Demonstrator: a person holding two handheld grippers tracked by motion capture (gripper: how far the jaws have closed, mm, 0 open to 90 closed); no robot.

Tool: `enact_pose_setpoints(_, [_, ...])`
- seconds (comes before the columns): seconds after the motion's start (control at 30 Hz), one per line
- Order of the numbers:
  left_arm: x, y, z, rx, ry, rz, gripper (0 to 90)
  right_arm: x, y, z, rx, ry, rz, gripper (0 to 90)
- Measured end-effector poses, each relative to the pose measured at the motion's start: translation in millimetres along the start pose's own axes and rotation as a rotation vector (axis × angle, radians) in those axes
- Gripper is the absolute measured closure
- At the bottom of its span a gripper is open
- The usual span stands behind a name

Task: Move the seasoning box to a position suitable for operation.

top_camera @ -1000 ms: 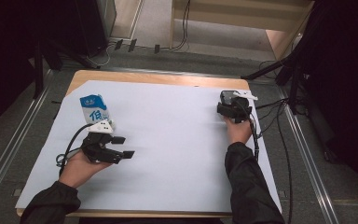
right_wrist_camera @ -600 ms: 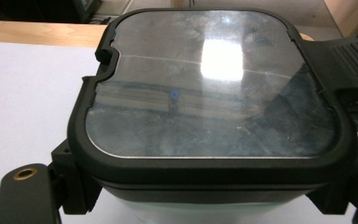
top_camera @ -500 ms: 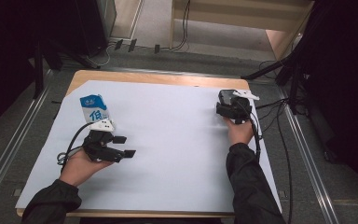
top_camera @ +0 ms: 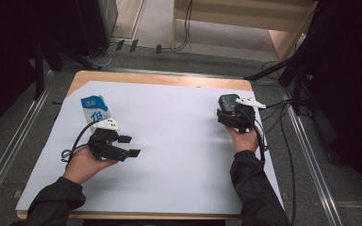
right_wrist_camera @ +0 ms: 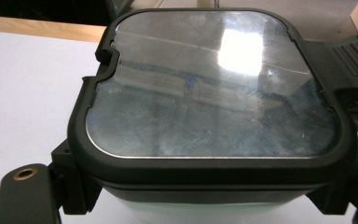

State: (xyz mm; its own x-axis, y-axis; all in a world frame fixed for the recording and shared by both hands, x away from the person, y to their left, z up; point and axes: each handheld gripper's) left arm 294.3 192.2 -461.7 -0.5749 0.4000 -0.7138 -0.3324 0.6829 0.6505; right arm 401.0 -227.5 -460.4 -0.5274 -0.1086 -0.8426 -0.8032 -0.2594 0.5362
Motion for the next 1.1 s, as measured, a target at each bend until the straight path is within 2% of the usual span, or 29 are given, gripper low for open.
enact_pose_setpoints(0.07, [-2.8,-2.6,0.5,-0.012,0.003,0.004,31.1,3.2,9.2,3.6,-0.013,0.001,-0.004,15.8])
enact_pose_setpoints(0.4, [-9.5,-7.5,1.7,-0.003,-0.013,0.002,31.3,18.7,31.6,20.7,-0.059,0.016,0.001,15.8])
enact_pose_setpoints(0.43, [-10.1,-8.3,1.8,-0.002,-0.016,-0.002,31.6,22.2,36.0,27.1,-0.066,0.034,0.002,15.8])
enact_pose_setpoints(0.47, [-10.5,-8.5,1.8,-0.001,-0.015,0.0,31.6,22.2,36.0,27.1,-0.066,0.034,0.002,15.8])
enact_pose_setpoints(0.53, [-11.7,-10.1,1.8,-0.019,-0.016,0.002,33.9,25.2,40.6,35.3,-0.083,0.049,0.005,15.8])
enact_pose_setpoints(0.63, [-13.0,-11.1,3.3,-0.013,-0.015,0.001,34.2,27.8,44.7,41.3,-0.104,0.05,0.011,15.8])
enact_pose_setpoints(0.73, [-13.9,-10.9,3.7,-0.012,-0.018,0.001,34.9,29.5,46.3,45.2,-0.111,0.055,0.009,15.8])
enact_pose_setpoints(0.83, [-14.3,-11.1,5.1,-0.018,-0.019,-0.003,35.7,33.3,46.9,56.1,-0.133,0.075,0.017,15.8])
enact_pose_setpoints(1.0, [-14.4,-10.1,6.0,-0.029,-0.014,-0.008,37.0,36.8,41.1,70.1,-0.18,0.079,0.026,15.8])
enact_pose_setpoints(1.1, [-13.8,-10.1,6.2,-0.032,-0.016,-0.007,38.0,39.3,36.0,80.9,-0.197,0.114,0.039,15.8])
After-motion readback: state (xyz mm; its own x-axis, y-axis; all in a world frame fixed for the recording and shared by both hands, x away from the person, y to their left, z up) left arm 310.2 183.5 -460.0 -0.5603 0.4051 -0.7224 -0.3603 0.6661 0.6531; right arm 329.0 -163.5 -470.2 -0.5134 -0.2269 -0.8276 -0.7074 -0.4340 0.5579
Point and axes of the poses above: each handheld gripper's, and its own axes: y roughly backward along the jaws, x roughly out of its underside, z roughly to its left
